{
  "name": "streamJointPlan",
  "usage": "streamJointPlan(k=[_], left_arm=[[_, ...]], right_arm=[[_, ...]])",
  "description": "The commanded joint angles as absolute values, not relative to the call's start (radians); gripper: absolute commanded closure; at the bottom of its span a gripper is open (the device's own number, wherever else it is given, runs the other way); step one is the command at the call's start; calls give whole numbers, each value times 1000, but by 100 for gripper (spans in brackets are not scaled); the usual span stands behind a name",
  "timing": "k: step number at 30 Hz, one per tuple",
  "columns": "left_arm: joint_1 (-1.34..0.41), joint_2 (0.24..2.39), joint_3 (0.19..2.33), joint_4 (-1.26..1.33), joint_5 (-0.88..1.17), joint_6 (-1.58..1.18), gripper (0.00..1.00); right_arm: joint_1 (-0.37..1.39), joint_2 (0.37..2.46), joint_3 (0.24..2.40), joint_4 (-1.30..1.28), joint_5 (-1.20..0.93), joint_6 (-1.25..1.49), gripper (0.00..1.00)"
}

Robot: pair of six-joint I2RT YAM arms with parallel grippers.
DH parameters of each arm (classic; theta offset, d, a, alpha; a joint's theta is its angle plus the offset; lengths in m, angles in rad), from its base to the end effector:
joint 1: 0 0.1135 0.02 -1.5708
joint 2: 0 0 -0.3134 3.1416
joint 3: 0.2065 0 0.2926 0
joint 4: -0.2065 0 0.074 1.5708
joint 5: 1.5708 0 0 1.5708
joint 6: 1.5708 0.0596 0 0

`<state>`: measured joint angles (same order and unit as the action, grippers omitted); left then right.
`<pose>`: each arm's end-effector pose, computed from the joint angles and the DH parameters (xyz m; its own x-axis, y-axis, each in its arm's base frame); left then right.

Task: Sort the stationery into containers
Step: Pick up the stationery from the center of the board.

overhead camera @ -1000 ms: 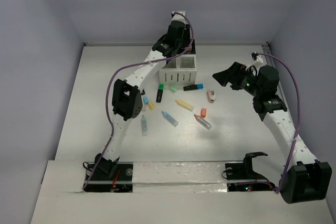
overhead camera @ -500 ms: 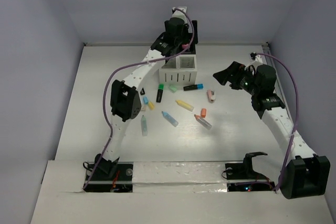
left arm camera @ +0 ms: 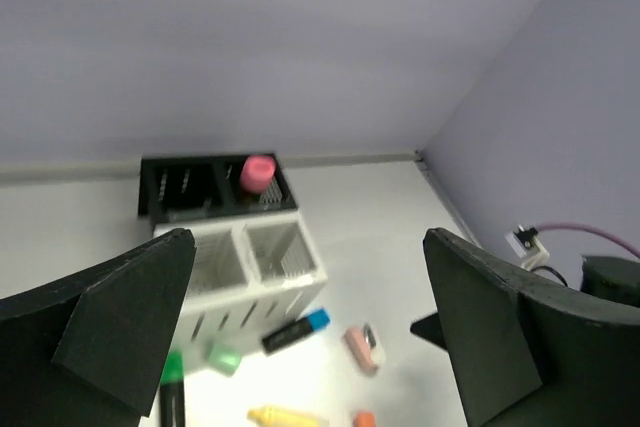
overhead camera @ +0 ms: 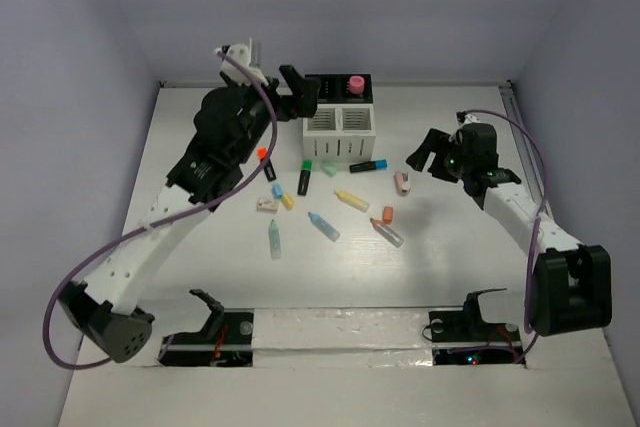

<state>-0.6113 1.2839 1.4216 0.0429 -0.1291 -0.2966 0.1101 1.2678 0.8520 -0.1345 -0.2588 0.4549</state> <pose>0.2809 -0.1875 0.5367 0.0046 -0.3572 -0.9340 0.4881 0.8160 -0.3096 0.3212 0.0509 0.2830 -0.6088 0.3600 -0.7069 -0.0618 0.8668 0.4947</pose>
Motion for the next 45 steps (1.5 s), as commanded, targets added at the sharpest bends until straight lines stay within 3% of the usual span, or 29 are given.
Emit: streamJointPlan(k=[1,8,16,19,22,27,30,33,40,45], left_arm=[[-606,1238,1199,40,-210,-393,1],[-606,907,845,-106,-324,-509,3],[-606,764,614,-221,-344,-656,6],[-597,726,563,-233,-344,-692,6],[-597,713,555,-245,-347,-701,6],[-597,716,597,-230,-305,-658,6],[-597,718,641,-233,-285,-624,6],[-597,712,696,-256,-282,-580,6],[-597,663,837,-287,-311,-417,5],[-597,638,871,-269,-386,-319,2]], right_arm=[[167,1331,900,-176,-170,419,20],[299,1532,946,-228,44,416,18],[321,1631,1008,-285,160,408,19],[321,1667,1035,-299,150,405,25],[330,1704,1068,-317,175,402,27],[330,1747,1104,-341,184,396,40],[339,1776,1130,-354,189,390,49],[348,1783,1158,-373,219,383,65],[405,1643,1276,-436,256,342,66],[431,1580,1393,-362,115,341,66]])
